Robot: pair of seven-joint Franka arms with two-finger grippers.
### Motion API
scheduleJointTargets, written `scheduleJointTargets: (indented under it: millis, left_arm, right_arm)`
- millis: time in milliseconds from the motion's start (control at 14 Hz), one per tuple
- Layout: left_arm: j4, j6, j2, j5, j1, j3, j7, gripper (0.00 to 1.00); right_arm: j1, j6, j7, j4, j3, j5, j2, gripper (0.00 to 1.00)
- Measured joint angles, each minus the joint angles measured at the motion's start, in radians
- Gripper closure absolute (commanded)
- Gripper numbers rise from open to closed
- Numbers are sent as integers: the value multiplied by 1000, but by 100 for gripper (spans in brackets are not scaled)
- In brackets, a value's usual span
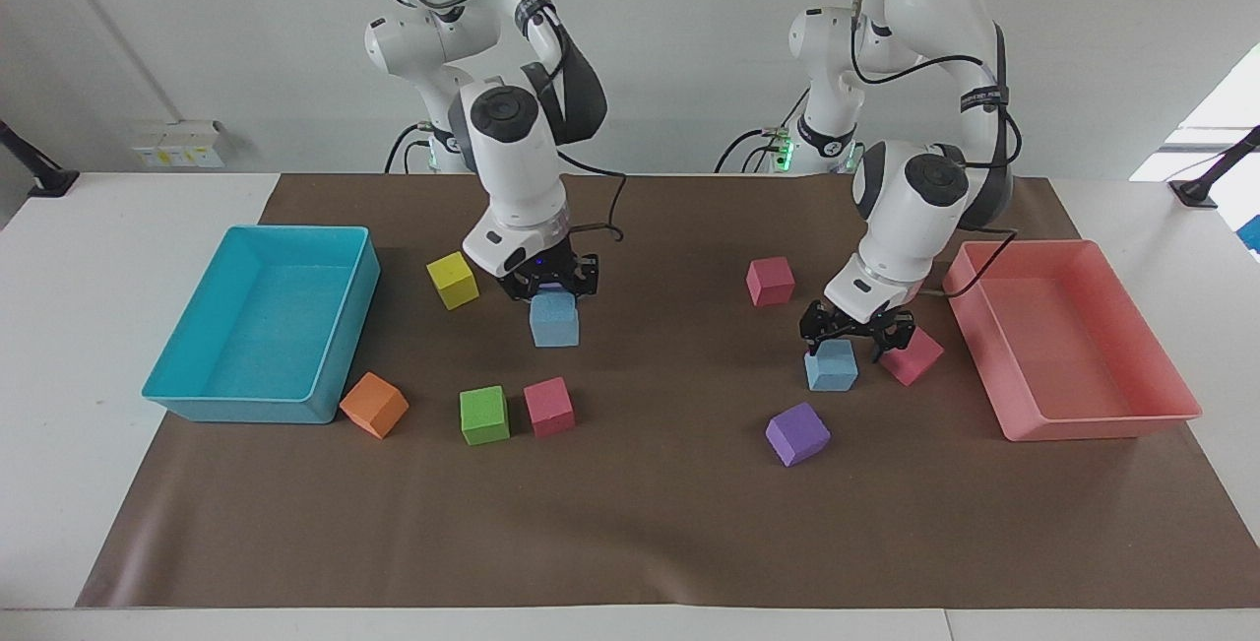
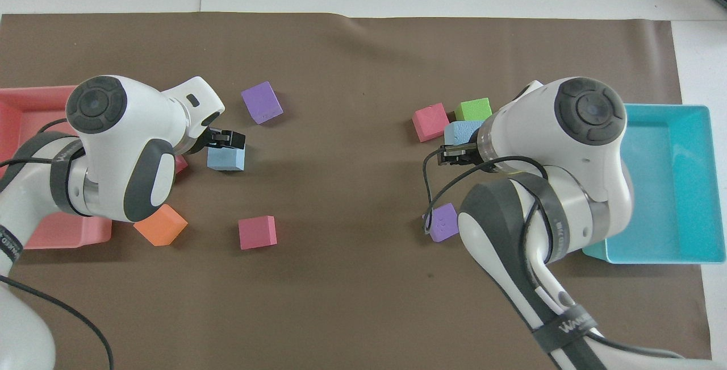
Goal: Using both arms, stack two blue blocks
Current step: 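Close the left gripper on its blue cube while the right gripper grasps its cube, then carry the blue cube to the table centre with the right gripper and release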
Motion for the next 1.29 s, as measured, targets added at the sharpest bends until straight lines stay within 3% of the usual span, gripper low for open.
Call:
scheduleJointTargets:
  millis: [500, 1143, 1214, 1286]
  left_arm:
    - [-66, 62, 0, 0, -1, -2, -3, 0]
    - [-97, 118, 30, 0, -1, -3, -6, 0]
    - [-99, 122, 36, 0, -1, -5, -7, 7]
    - [-100, 123, 40, 0, -3, -6, -8, 32]
  right_arm:
    - [130, 189, 164, 9, 19, 74, 159, 100]
    - [157, 154, 166, -9, 30, 96, 163, 100]
    - [156, 153, 166, -10, 30, 96, 163, 100]
    - [156, 149, 165, -15, 30, 96, 162, 100]
